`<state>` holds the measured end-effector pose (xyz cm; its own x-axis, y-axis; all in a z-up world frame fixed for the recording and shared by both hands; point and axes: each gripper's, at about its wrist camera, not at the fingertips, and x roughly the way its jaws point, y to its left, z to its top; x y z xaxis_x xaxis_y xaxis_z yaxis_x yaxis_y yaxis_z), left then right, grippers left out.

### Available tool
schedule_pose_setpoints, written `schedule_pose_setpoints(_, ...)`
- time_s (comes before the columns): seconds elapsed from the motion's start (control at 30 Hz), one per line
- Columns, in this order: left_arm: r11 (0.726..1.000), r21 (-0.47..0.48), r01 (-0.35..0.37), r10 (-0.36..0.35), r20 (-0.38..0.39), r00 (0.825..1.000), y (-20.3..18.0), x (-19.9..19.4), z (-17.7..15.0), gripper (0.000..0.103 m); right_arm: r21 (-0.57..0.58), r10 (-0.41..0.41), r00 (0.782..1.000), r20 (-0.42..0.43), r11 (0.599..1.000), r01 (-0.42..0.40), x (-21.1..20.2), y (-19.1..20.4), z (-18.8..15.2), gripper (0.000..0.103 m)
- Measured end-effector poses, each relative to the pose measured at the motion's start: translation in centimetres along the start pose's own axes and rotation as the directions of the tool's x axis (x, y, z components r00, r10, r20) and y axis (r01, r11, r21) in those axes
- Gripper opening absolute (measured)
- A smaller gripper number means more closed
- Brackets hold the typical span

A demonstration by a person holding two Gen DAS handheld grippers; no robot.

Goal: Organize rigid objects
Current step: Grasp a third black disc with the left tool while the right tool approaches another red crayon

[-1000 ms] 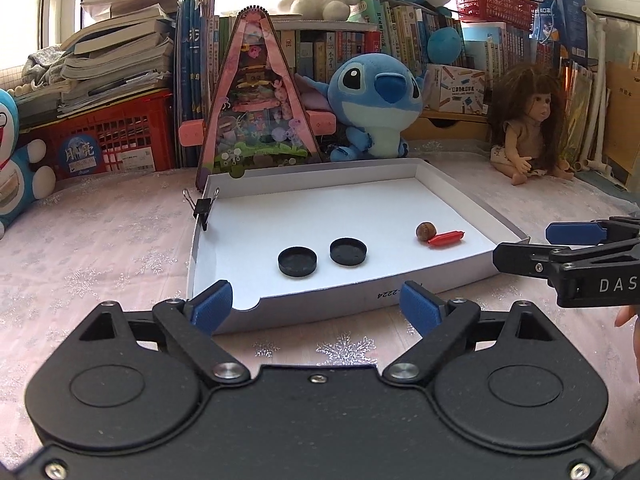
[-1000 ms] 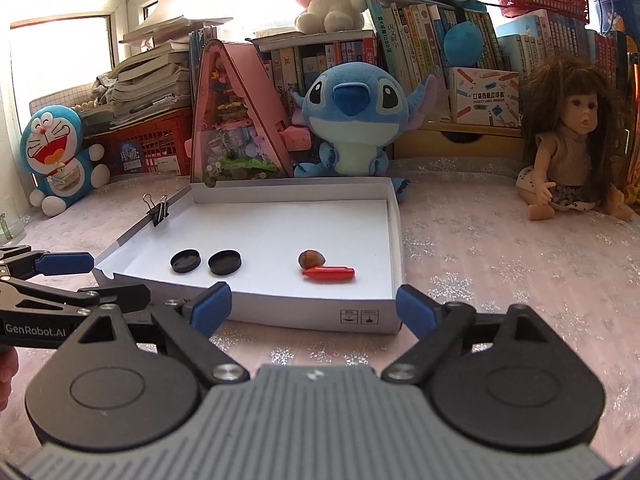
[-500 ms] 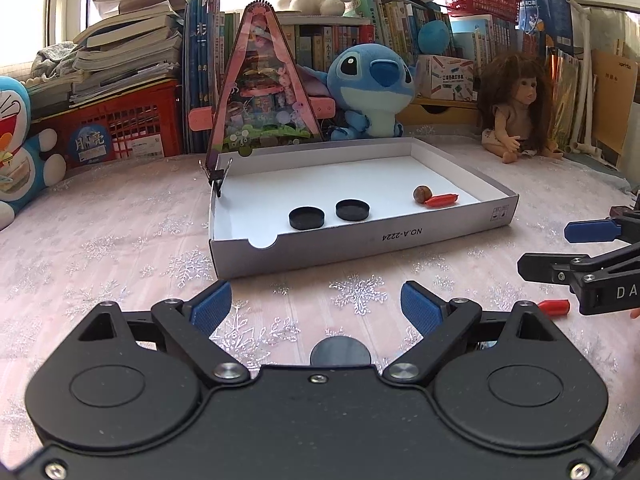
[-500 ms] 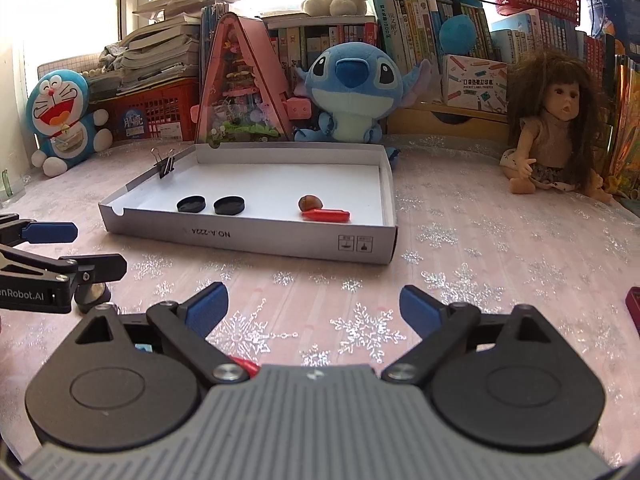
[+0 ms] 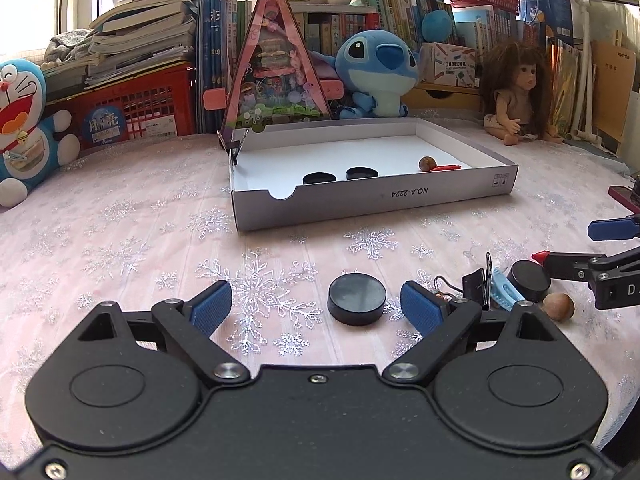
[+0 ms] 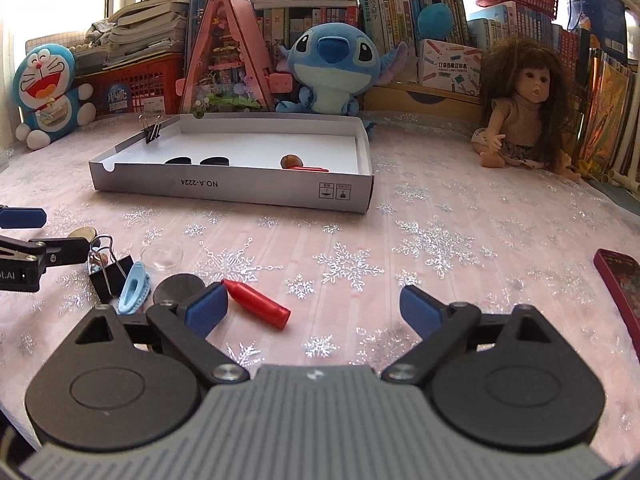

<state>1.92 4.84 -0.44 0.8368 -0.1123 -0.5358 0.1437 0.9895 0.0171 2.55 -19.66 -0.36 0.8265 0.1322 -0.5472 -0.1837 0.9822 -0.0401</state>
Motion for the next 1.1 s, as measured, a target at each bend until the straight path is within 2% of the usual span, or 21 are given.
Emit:
schedule_pose_setpoints(0.17, 1.0, -0.002, -0.004, 0.004, -0.017, 1.0, 0.0, 0.3, 0.0, 0.078, -0.032, -0.035, 0.999, -0.01, 0.999, 0.035, 0.0, 0.0, -0.1, 0.097)
schedule_pose_setpoints(0.4, 1.0, -0.017, 0.004, -0.004, -0.027, 1.0, 0.2, 0.6, 0.2, 0.07, -0.025, -0.074, 0.997, -0.03, 0.997, 0.073, -0.1, -1.1, -0.2, 0.095)
schedule_pose_setpoints(0.8, 1.0, -0.02, 0.002, -0.003, -0.024, 1.0, 0.1, 0.6, 0.2, 0.067, -0.011, -0.155, 0.987, -0.044, 0.988, 0.155, -0.6, -3.3, -0.6, 0.095)
schedule_pose_setpoints(0.87, 1.0, -0.018, 0.003, -0.003, -0.022, 1.0, 0.1, 0.6, 0.2, 0.065, 0.016, -0.144, 0.989, -0.039, 0.989, 0.145, -0.9, -3.7, -0.6, 0.094)
schedule_pose_setpoints(0.93, 1.0, -0.012, 0.006, -0.006, -0.021, 1.0, -0.1, 0.6, 0.1, 0.065, 0.033, -0.093, 0.995, -0.024, 0.995, 0.093, -1.3, -3.5, -0.6, 0.094)
schedule_pose_setpoints(1.1, 1.0, -0.012, 0.013, -0.013, -0.019, 1.0, -0.6, 0.7, 0.1, 0.064, 0.072, -0.022, 1.0, 0.001, 0.997, 0.022, -2.0, -1.4, -0.6, 0.09)
